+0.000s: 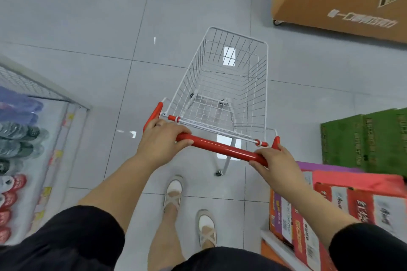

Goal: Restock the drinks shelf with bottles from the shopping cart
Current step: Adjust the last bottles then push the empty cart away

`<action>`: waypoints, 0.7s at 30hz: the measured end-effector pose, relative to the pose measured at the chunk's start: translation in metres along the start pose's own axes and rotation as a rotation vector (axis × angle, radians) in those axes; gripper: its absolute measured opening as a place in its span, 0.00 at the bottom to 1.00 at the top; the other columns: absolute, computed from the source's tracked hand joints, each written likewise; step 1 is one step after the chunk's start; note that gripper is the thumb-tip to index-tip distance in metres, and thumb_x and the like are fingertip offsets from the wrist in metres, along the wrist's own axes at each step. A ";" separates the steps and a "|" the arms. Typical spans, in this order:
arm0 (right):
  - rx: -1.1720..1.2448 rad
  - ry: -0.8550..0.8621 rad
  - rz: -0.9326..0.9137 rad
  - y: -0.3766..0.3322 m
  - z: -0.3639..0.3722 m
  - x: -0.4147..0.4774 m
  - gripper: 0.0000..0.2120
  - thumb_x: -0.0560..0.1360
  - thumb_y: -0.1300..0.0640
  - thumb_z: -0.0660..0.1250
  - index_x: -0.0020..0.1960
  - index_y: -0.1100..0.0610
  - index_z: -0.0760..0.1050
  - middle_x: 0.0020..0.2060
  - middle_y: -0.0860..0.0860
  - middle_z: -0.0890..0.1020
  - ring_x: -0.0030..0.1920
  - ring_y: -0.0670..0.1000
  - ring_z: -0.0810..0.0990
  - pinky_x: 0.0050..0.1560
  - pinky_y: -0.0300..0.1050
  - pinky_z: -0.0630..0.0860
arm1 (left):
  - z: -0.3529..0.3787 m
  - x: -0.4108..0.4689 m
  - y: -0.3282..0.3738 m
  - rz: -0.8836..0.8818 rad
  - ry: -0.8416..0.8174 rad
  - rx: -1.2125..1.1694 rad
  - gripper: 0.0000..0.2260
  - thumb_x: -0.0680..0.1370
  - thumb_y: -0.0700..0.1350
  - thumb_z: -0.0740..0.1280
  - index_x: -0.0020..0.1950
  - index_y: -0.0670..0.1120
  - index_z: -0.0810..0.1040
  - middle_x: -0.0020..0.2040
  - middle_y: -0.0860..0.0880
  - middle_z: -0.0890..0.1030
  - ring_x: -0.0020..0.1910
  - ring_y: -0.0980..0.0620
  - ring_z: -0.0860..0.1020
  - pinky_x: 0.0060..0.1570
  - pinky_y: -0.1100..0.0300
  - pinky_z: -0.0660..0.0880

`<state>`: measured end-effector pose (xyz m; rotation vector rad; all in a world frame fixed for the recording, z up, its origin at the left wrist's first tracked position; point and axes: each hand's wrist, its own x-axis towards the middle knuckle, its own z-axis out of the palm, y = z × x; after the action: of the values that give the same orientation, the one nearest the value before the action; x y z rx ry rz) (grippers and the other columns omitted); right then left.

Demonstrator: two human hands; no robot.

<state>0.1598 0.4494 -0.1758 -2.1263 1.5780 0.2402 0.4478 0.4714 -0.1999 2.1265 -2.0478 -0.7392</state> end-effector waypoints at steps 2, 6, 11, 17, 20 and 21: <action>0.048 0.030 0.103 0.009 -0.003 0.004 0.13 0.75 0.44 0.63 0.53 0.50 0.77 0.43 0.47 0.80 0.52 0.49 0.72 0.57 0.45 0.69 | -0.004 0.029 0.012 0.062 -0.030 0.048 0.14 0.75 0.61 0.62 0.56 0.59 0.77 0.49 0.58 0.80 0.56 0.52 0.74 0.67 0.55 0.58; 0.129 0.086 0.251 0.025 -0.011 0.010 0.11 0.75 0.45 0.64 0.52 0.51 0.77 0.40 0.46 0.77 0.53 0.51 0.73 0.53 0.46 0.71 | -0.009 0.078 0.046 0.122 -0.010 0.181 0.17 0.76 0.61 0.60 0.60 0.56 0.75 0.57 0.55 0.78 0.62 0.51 0.72 0.70 0.53 0.50; 0.173 0.130 0.396 0.051 -0.024 0.011 0.13 0.75 0.46 0.64 0.54 0.52 0.78 0.45 0.49 0.81 0.52 0.53 0.72 0.48 0.45 0.67 | -0.006 0.128 0.094 0.236 -0.009 0.269 0.18 0.77 0.60 0.58 0.63 0.55 0.74 0.63 0.53 0.75 0.65 0.50 0.68 0.71 0.51 0.49; 0.214 0.166 0.528 0.095 -0.038 0.005 0.15 0.77 0.46 0.61 0.57 0.53 0.77 0.48 0.50 0.82 0.53 0.53 0.75 0.63 0.45 0.63 | 0.003 0.186 0.159 0.405 -0.073 0.273 0.17 0.76 0.60 0.61 0.61 0.55 0.76 0.60 0.54 0.77 0.65 0.52 0.70 0.70 0.53 0.50; 0.234 0.208 0.596 0.121 -0.040 0.004 0.15 0.76 0.44 0.61 0.54 0.52 0.77 0.46 0.49 0.83 0.50 0.51 0.78 0.69 0.44 0.58 | 0.008 0.210 0.197 0.476 -0.115 0.289 0.17 0.76 0.60 0.61 0.61 0.55 0.76 0.60 0.54 0.77 0.65 0.52 0.69 0.70 0.54 0.49; 0.245 0.214 0.621 0.129 -0.041 0.002 0.15 0.76 0.43 0.61 0.54 0.52 0.77 0.46 0.49 0.83 0.49 0.50 0.79 0.70 0.44 0.57 | 0.011 0.218 0.210 0.503 -0.129 0.298 0.17 0.76 0.60 0.61 0.61 0.55 0.75 0.60 0.54 0.77 0.65 0.53 0.69 0.70 0.54 0.48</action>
<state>0.0336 0.3996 -0.1764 -1.4698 2.2366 0.0128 0.2473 0.2452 -0.1860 1.5855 -2.7495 -0.5319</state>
